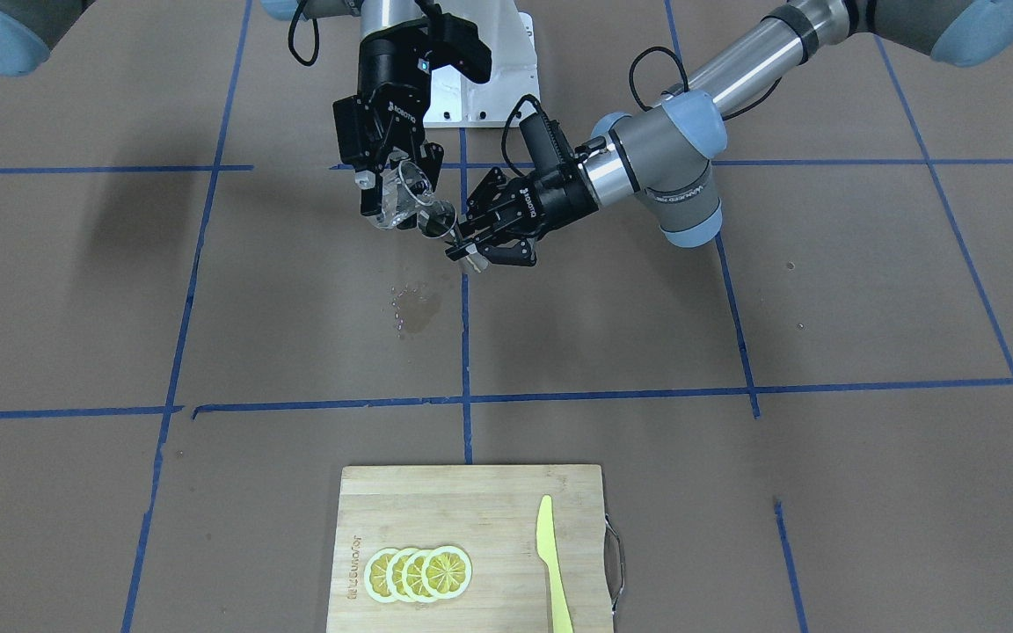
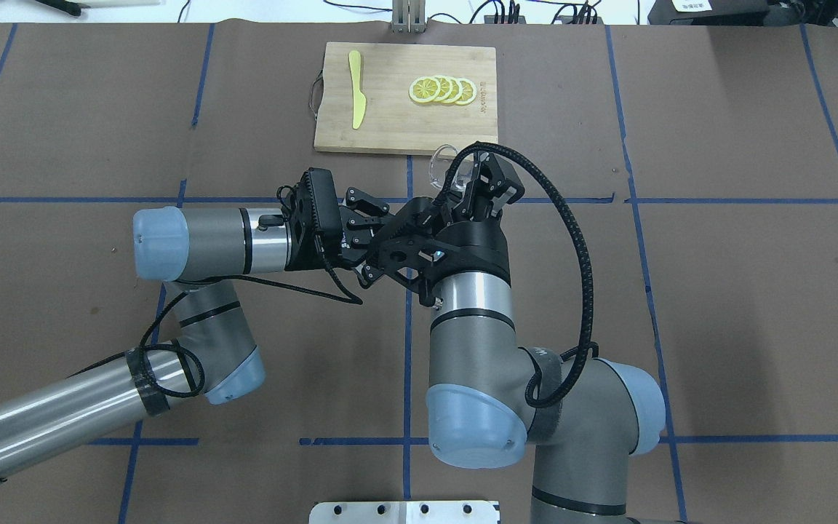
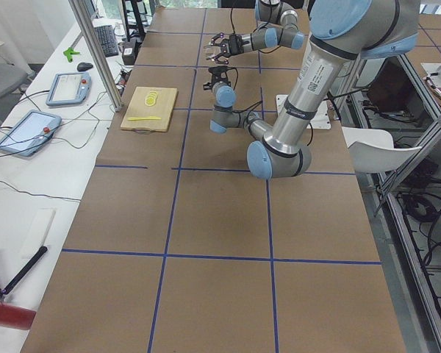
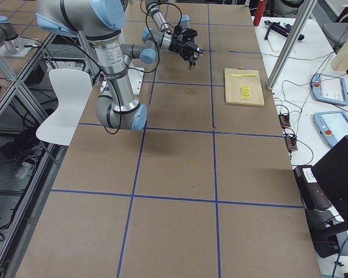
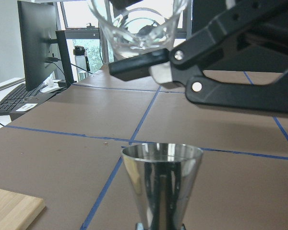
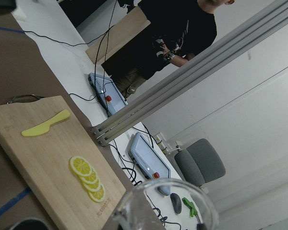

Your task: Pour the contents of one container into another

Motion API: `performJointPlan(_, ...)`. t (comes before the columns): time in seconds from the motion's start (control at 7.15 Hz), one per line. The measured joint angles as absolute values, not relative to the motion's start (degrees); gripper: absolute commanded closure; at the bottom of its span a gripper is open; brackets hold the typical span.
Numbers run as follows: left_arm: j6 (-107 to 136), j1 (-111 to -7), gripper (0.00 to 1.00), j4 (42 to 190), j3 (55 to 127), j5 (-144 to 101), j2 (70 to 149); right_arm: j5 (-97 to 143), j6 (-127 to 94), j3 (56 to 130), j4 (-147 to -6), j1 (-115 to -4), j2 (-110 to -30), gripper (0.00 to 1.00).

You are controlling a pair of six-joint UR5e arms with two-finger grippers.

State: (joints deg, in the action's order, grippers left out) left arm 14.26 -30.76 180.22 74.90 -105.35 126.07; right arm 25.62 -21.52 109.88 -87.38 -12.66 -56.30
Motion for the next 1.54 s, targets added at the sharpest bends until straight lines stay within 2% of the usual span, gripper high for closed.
performJointPlan(0.7, 14.4, -32.2, 1.00, 181.5, 77.1, -105.4, 122.6, 26.8, -26.1, 110.2, -86.8, -14.8, -57.5, 1.00)
performJointPlan(1.54, 19.7, -36.9, 1.00, 195.6, 78.7, -108.3, 108.9, 26.9, -26.3, 110.3, -86.8, -14.9, -57.7, 1.00)
